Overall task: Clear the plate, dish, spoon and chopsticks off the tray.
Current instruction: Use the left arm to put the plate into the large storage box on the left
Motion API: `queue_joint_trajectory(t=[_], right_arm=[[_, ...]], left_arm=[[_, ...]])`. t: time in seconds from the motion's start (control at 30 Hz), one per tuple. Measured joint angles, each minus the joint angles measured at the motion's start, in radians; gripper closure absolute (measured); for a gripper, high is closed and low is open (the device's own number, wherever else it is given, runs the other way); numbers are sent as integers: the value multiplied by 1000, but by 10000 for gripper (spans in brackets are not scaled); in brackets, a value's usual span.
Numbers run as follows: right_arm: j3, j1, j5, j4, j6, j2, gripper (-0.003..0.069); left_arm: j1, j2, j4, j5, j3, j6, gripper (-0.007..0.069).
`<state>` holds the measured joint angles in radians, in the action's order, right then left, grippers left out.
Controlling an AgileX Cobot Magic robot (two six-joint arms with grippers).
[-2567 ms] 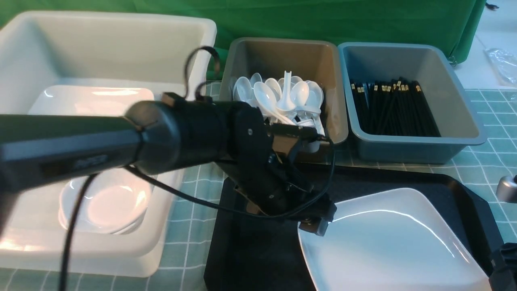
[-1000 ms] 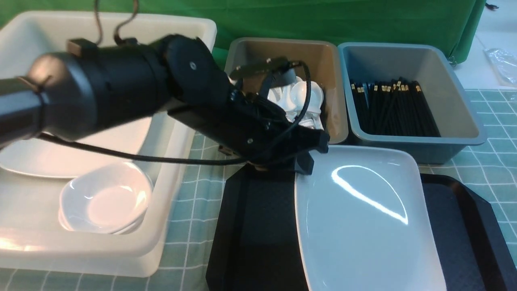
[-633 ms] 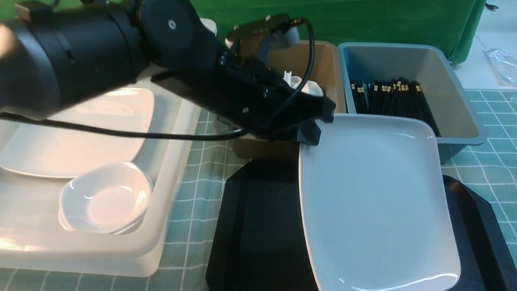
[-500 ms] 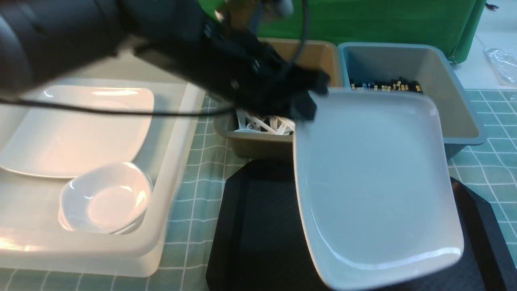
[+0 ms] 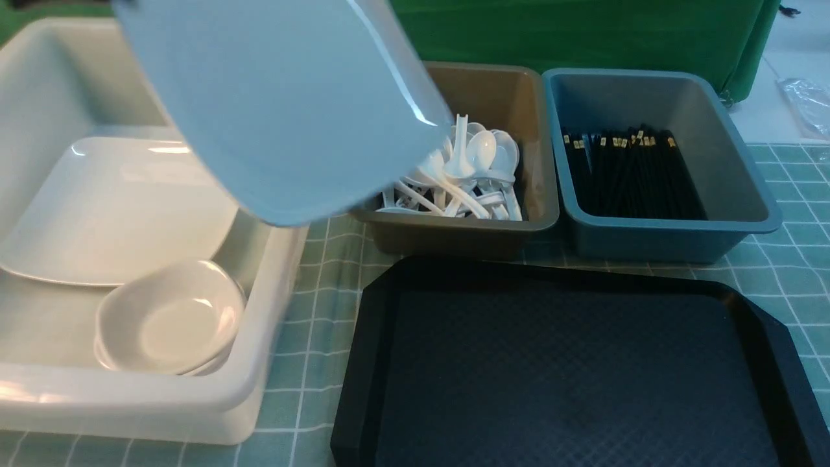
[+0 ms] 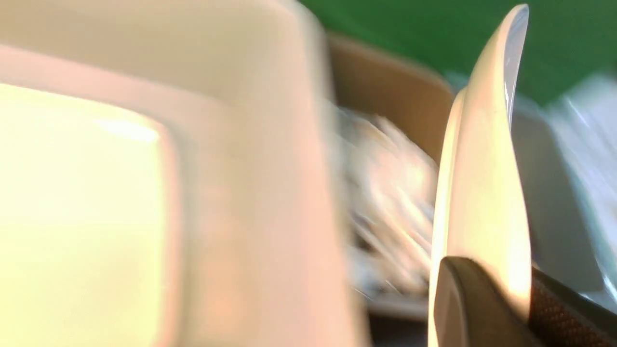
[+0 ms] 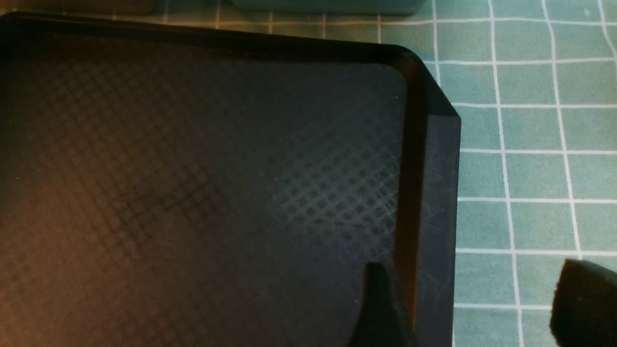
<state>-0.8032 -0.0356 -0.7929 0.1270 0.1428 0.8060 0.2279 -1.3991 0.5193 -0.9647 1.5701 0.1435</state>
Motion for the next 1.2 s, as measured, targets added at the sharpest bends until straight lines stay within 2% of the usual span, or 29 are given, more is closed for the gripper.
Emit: queue_joint_trajectory(t=[0.03,0.1,0.13,0.27,0.4,0.53,0.67,0.83,0.97,1.2], right_arm=[[0,0,0,0,0,0,177],[0,0,0,0,-1,0,177],[0,0,0,0,-2,0,177],[0,0,0,0,-2,0,177],[0,0,0,0,-2,0,177],[0,0,0,0,-2,0,177],[0,0,0,0,-2,0,177],[0,0,1,0,-3,0,177],[0,0,2,0,-3,0,177],[0,0,10,0,-7,0,177]], left_arm=[[93,8,14,0,0,10,598],[169,9,39,1,0,21,597],[256,5,63,11,-1,37,596],[379,-11,92,80,-61,65,596],[396,-27,99,168,-169,73,596],[380,-72,206,374,-358,132,596],[366,-132,297,477,-423,201,596],[336,-237,355,511,-434,267,596],[309,-288,370,524,-436,277,601],[301,-339,325,528,-436,277,604]])
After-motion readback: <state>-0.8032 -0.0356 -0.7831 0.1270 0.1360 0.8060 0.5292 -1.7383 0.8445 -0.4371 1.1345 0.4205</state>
